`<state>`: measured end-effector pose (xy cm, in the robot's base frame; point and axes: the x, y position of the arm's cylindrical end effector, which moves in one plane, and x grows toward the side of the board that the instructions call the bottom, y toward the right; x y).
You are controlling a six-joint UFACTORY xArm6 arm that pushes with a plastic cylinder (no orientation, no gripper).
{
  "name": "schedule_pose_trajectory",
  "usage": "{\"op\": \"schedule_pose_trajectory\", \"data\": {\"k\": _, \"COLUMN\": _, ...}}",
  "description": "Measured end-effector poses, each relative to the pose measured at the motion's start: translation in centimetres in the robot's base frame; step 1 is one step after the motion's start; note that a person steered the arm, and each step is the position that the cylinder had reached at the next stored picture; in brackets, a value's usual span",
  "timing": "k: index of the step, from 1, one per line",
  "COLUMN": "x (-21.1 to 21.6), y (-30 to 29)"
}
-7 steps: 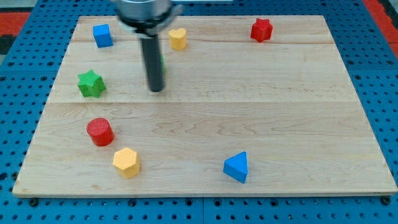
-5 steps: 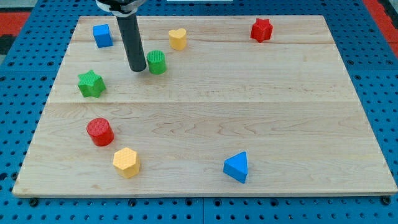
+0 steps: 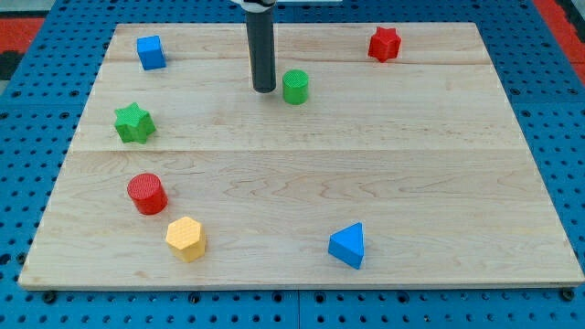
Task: Slide the green circle towards the center right of the board
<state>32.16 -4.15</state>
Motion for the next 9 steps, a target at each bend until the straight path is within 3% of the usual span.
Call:
{"op": "schedule_pose_trajectory", "data": {"k": 1, "x": -0.2, "y": 5.9}}
{"op": "schedule_pose_trajectory", "data": {"k": 2, "x": 6.0, "y": 14.7}}
{"op": "schedule_pose_trajectory", "data": {"k": 3, "x": 9.4, "y": 17.9}}
{"op": "schedule_pose_trajectory", "data": {"k": 4, "x": 9.7, "y": 14.5}}
{"op": "schedule_pose_trajectory", "data": {"k": 5, "x": 15.0, "y": 13.2}}
{"op": "schedule_pose_trajectory", "data": {"k": 6, "x": 15.5, "y": 19.2}}
{"op": "schedule_pose_trajectory", "data": {"k": 7, "x": 11.9, "y": 19.5}}
{"op": "schedule_pose_trajectory", "data": {"k": 9, "x": 11.0, "y": 20.0}}
